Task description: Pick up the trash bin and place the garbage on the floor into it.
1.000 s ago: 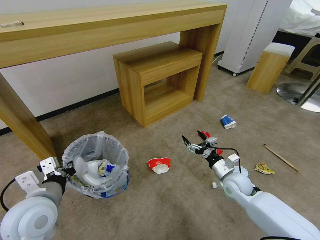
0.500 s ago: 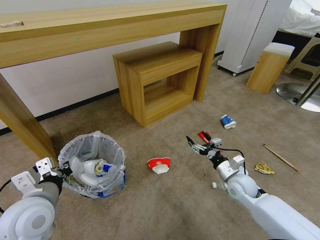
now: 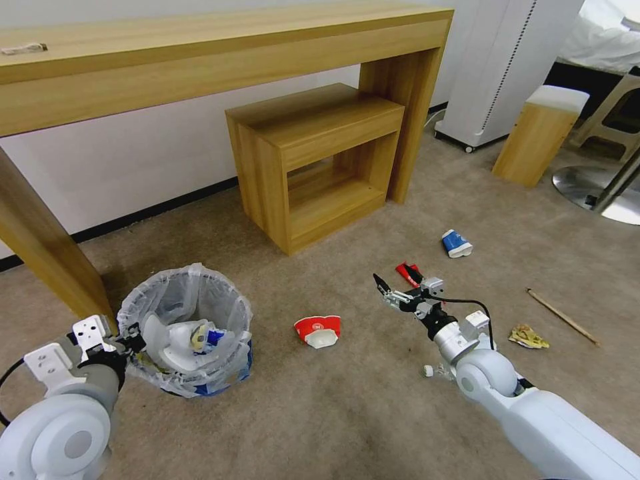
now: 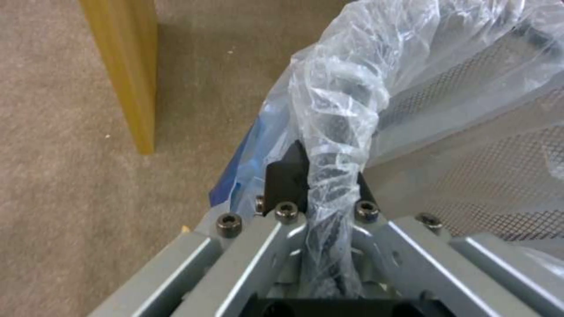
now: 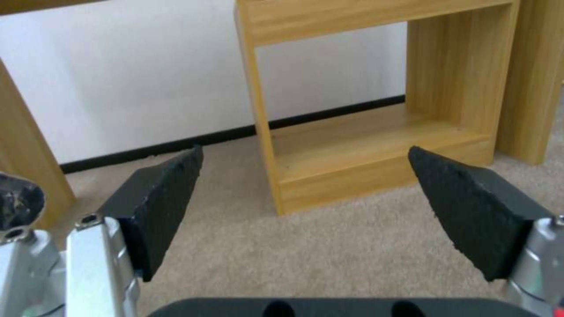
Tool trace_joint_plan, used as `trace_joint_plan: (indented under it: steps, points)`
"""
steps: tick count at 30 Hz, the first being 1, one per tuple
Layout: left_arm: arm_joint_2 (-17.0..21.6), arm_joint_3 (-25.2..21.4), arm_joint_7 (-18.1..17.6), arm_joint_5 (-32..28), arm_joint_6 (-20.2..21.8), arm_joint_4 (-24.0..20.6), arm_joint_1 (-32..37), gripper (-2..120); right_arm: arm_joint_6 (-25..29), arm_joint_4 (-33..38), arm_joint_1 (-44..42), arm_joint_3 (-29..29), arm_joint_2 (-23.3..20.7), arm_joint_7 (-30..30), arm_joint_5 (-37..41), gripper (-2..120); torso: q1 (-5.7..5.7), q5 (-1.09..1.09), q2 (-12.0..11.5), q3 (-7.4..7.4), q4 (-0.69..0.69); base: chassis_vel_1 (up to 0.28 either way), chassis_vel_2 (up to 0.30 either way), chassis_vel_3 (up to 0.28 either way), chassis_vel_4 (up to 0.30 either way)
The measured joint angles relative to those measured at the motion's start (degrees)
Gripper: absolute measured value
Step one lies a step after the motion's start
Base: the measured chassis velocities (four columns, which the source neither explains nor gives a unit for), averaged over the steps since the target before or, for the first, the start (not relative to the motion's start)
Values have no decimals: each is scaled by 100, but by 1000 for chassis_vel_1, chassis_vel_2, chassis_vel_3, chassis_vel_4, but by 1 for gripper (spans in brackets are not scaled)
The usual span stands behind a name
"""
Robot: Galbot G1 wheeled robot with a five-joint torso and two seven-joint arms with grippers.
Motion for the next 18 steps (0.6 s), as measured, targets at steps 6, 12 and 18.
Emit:
trace_joint_plan:
  steps: [6,12,18]
  points:
    - [8,7,19,-2,-8,0,1,1,-4,17,5,5,3,11,6,88,1,1,0,2,0,-124,126,114,-124]
    - [9,6,45,4,-23,2,4,1,-6,26,2,7,4,9,3,85,1,-1,0,2,0,-88,77,77,-74]
    - [26,-9,54,4,-28,2,8,1,-18,27,6,11,4,-1,1,83,0,0,0,1,0,0,0,0,0]
